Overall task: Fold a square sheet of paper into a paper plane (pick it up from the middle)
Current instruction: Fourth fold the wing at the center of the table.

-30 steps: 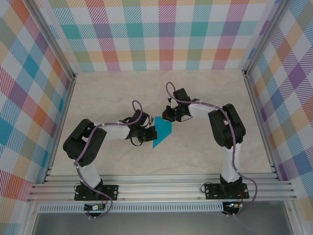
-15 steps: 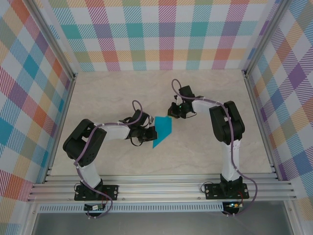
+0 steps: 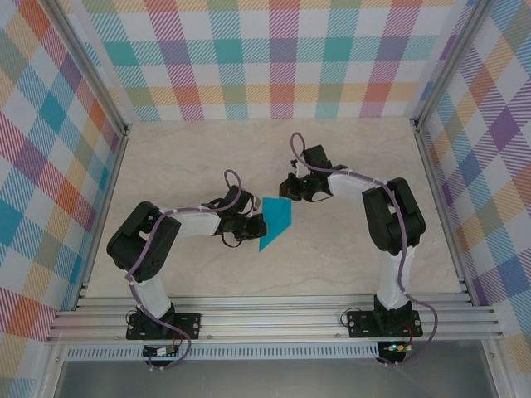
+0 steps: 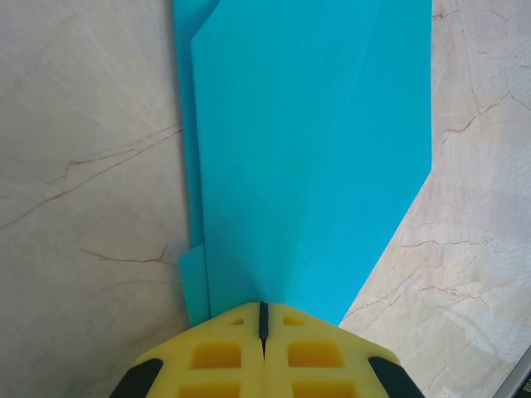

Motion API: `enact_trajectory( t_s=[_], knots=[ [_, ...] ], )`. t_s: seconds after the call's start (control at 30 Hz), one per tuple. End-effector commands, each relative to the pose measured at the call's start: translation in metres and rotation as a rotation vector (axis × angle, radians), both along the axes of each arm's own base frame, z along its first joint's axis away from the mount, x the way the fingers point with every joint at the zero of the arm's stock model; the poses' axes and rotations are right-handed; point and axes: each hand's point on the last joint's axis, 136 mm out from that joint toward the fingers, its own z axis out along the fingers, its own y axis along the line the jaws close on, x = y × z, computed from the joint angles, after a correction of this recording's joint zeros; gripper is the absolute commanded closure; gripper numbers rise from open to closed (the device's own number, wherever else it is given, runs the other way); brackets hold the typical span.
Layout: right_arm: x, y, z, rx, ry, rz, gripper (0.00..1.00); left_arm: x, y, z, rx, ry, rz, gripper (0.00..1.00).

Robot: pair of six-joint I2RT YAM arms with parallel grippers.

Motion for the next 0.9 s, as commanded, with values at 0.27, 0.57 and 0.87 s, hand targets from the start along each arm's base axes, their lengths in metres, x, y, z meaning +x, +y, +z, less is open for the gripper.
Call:
enact_trajectory(
  t_s=[0.27, 0.57, 0.87],
  knots=[
    [-0.061, 0.028, -0.019, 0.024, 0.090, 0.047, 0.98, -0.053, 0.040, -0.045, 0.188, 0.214, -0.008, 1.00],
    [-0.065, 0.029, -0.048, -0.048, 0.118, 0.058, 0.99, -0.053, 0.040, -0.046, 0.186, 0.216, -0.011, 1.00],
    [-0.031, -0.004, -0.062, -0.116, 0.070, -0.035, 0.98, -0.055, 0.041, -0.047, 0.192, 0.220, -0.017, 1.00]
  ],
)
